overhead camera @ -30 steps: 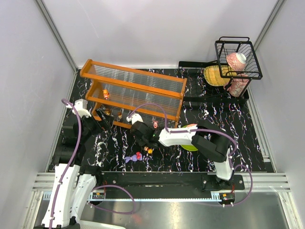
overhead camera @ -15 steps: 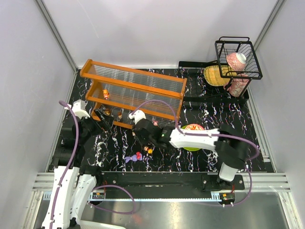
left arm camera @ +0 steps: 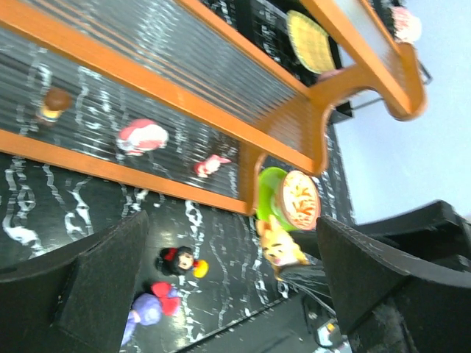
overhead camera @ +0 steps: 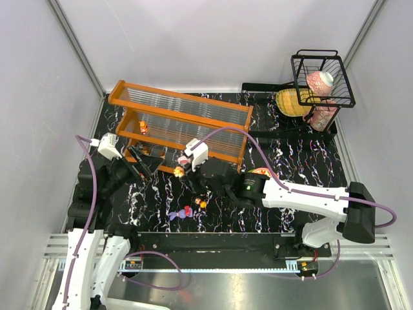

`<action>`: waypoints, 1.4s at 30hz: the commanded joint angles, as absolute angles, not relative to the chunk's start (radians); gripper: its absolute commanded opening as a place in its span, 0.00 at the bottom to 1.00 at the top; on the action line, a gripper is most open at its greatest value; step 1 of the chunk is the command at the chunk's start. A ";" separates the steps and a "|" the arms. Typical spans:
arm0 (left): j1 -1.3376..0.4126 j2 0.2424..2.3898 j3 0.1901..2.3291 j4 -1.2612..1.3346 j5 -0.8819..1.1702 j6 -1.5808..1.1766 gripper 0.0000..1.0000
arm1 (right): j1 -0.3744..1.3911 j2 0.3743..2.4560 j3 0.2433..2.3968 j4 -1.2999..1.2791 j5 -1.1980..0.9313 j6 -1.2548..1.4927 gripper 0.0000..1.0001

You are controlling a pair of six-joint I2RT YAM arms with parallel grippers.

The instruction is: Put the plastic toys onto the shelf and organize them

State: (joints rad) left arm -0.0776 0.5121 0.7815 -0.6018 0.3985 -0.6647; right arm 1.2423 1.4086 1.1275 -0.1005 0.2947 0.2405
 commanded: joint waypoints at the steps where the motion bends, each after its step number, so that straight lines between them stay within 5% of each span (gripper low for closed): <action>1: -0.110 0.512 0.838 -0.555 0.514 -0.779 0.99 | 1.258 1.367 1.173 -0.091 0.350 0.206 0.00; 9: -0.146 0.517 0.830 -0.541 0.540 -0.841 0.98 | 1.281 1.364 1.212 -0.058 0.406 0.183 0.00; 20: -0.161 0.551 0.833 -0.540 0.549 -0.850 0.78 | 1.296 1.402 1.273 -0.055 0.411 0.147 0.00; 42: -0.184 0.555 0.838 -0.515 0.577 -0.914 0.62 | 1.318 1.468 1.313 -0.008 0.410 0.121 0.00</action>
